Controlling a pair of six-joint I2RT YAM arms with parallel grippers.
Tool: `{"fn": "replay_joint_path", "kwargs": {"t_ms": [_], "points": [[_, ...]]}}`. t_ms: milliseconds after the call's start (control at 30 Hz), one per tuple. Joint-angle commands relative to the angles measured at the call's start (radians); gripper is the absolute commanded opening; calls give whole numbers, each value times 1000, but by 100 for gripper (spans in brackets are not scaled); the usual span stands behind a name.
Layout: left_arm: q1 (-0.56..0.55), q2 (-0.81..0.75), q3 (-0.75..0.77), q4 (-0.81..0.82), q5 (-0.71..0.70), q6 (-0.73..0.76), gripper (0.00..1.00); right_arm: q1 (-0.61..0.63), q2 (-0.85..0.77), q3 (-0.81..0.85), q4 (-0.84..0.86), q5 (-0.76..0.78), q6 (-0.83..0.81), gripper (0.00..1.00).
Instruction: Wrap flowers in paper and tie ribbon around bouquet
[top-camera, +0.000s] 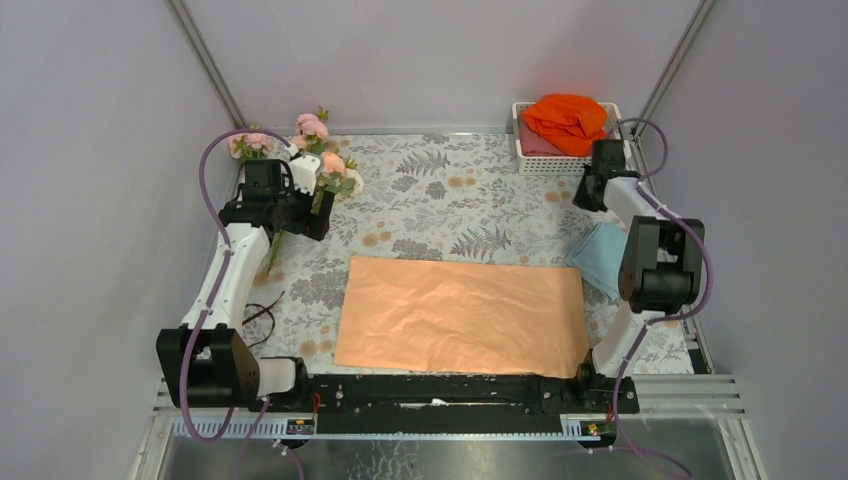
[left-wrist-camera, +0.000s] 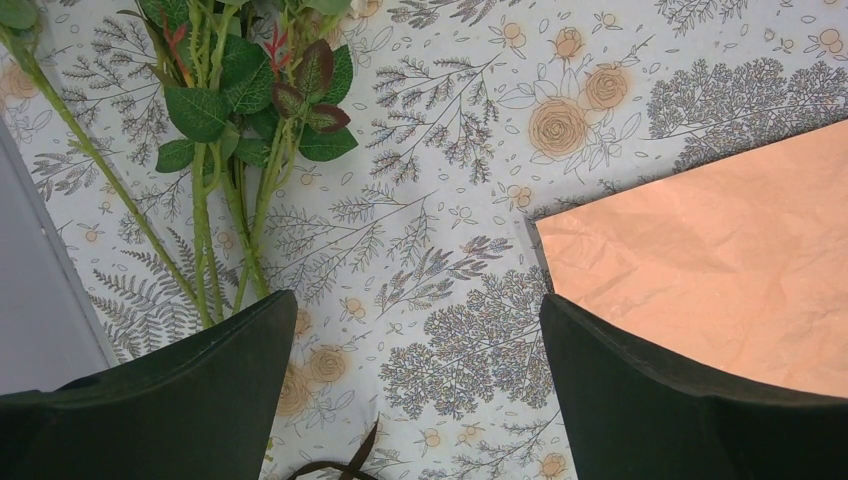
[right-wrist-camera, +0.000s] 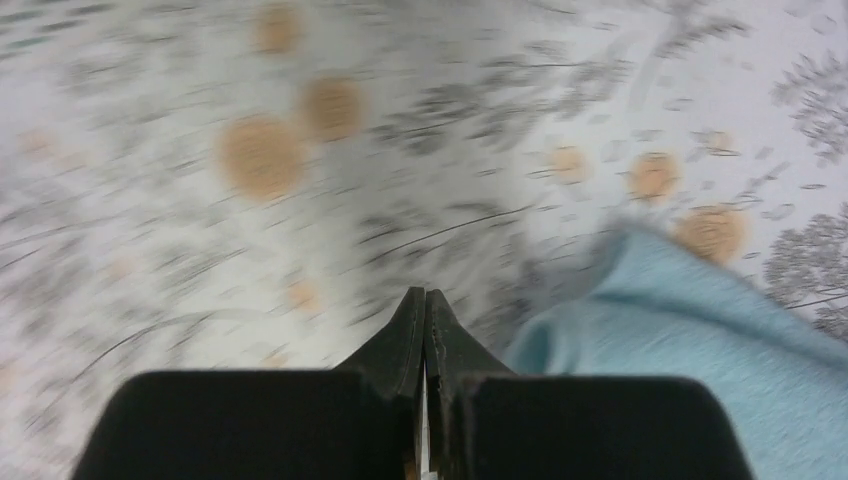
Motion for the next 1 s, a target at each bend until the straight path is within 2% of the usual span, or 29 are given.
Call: {"fn": "replay_joint_path", "kwargs": {"t_ms": [0,167,300,367,467,533,633,867,967], "points": [[5,-12,26,21,9,9,99,128,-212,-74,26,16,56,0],[4,-24,31,9,23,29,99,129,-410,-460,231,-218,319,0],[4,-33,34,8,44,35,99,111,-466,-580,168,-208,383,0],[5,-37,41,4,76,31,99,14,-500,-640,178,-228,426,0],[4,-45,43,-7,107,37,99,-78,-563,-701,200,-171,456,0],[5,-44,40,-7,104,45,99,-98,-558,-707,230,-106,441,0],[5,-29,36,-4,84,51,99,-146,-454,-659,229,-129,426,0],[5,-25,27,-6,38,71,99,-264,-276,-488,239,-52,367,0],[4,-15,30,-4,31,72,99,-274,-192,-367,213,-31,314,0]]}}
